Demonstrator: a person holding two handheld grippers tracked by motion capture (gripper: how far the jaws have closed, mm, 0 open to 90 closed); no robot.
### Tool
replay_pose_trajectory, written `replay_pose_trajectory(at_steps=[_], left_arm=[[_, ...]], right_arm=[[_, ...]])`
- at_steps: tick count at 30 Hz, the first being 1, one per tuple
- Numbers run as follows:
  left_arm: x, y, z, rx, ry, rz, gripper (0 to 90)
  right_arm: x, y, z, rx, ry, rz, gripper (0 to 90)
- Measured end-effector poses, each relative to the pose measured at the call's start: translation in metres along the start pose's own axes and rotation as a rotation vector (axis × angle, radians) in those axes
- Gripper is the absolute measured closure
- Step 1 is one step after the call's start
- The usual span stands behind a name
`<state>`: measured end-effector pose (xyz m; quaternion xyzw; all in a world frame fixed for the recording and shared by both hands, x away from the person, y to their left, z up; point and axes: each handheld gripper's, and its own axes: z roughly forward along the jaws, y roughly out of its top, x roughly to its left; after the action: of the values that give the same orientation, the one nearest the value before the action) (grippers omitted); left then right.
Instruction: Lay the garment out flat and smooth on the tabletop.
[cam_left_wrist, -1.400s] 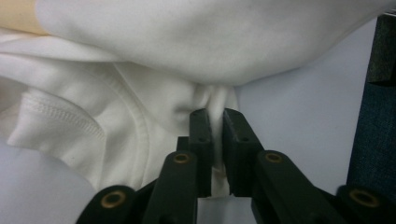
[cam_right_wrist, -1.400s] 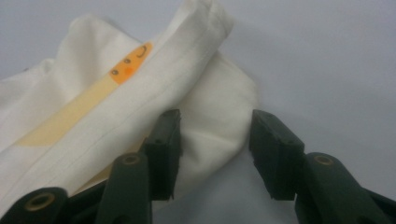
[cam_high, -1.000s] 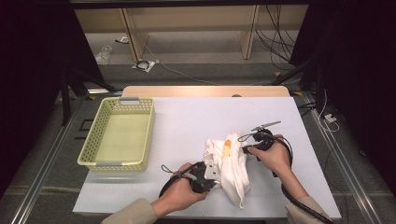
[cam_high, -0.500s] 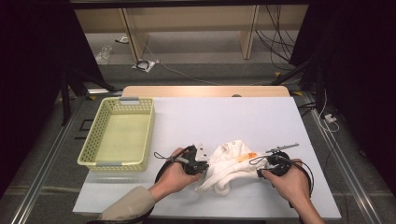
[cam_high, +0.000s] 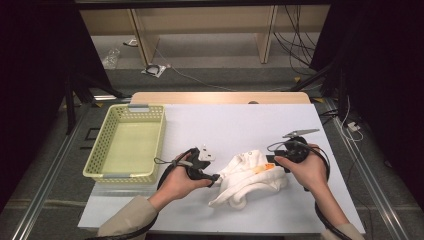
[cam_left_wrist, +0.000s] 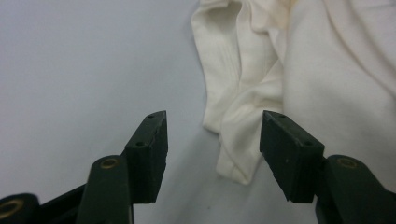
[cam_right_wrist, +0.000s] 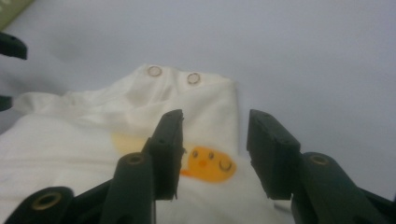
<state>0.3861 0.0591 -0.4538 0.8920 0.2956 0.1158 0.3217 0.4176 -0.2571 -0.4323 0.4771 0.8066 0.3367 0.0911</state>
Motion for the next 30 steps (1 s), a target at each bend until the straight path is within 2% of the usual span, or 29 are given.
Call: replay_pose_trajectory(at_steps=[1, 3, 5, 9, 12, 13, 15, 17, 18, 20, 22, 23, 26, 30], left_arm=[[0.001, -0.001, 0.003, 0.014, -0.001, -0.005, 42.6], [0.002, -0.003, 0.007, 0.039, 0.003, 0.000, 43.7], [0.003, -0.003, 0.010, 0.050, -0.005, 0.002, 45.0], [0.002, -0.003, 0.015, 0.079, -0.024, 0.044, 51.7], [-0.001, -0.004, 0.017, 0.101, -0.048, 0.077, 57.6], [-0.002, -0.005, 0.018, 0.123, -0.055, 0.088, 59.1], [-0.003, -0.006, 0.021, 0.142, -0.060, 0.088, 62.3], [-0.001, -0.004, 0.021, 0.155, -0.081, 0.068, 66.7], [-0.001, -0.003, 0.021, 0.158, -0.080, 0.060, 69.7], [-0.004, -0.001, 0.021, 0.164, -0.080, 0.077, 79.9], [-0.007, 0.000, 0.022, 0.155, -0.060, 0.086, 82.8], [-0.005, 0.001, 0.021, 0.137, -0.034, 0.091, 83.5], [0.004, 0.007, 0.016, 0.055, 0.012, 0.064, 84.0], [0.008, 0.018, 0.006, -0.056, 0.067, 0.079, 84.0]], right_arm=[[-0.002, 0.004, 0.008, 0.029, 0.002, 0.006, 53.6], [-0.005, 0.010, 0.025, 0.054, -0.005, -0.005, 51.5], [-0.006, 0.015, 0.038, 0.070, -0.016, -0.035, 51.4], [-0.008, 0.021, 0.058, 0.089, -0.030, -0.057, 52.4], [-0.006, 0.019, 0.066, 0.133, -0.015, -0.083, 60.5], [-0.005, 0.018, 0.066, 0.132, -0.038, -0.103, 63.0], [-0.004, 0.017, 0.066, 0.125, -0.039, -0.116, 69.7], [-0.004, 0.017, 0.066, 0.125, -0.013, -0.094, 81.8], [-0.003, 0.016, 0.066, 0.122, 0.000, -0.082, 83.0], [-0.002, 0.015, 0.066, 0.117, -0.002, -0.077, 84.5], [-0.002, 0.014, 0.063, 0.105, -0.003, -0.062, 85.2], [-0.003, 0.012, 0.062, 0.090, -0.006, -0.060, 85.3], [-0.003, 0.008, 0.048, 0.014, -0.036, -0.045, 85.5], [-0.002, 0.001, 0.023, -0.107, -0.081, -0.038, 85.5]])
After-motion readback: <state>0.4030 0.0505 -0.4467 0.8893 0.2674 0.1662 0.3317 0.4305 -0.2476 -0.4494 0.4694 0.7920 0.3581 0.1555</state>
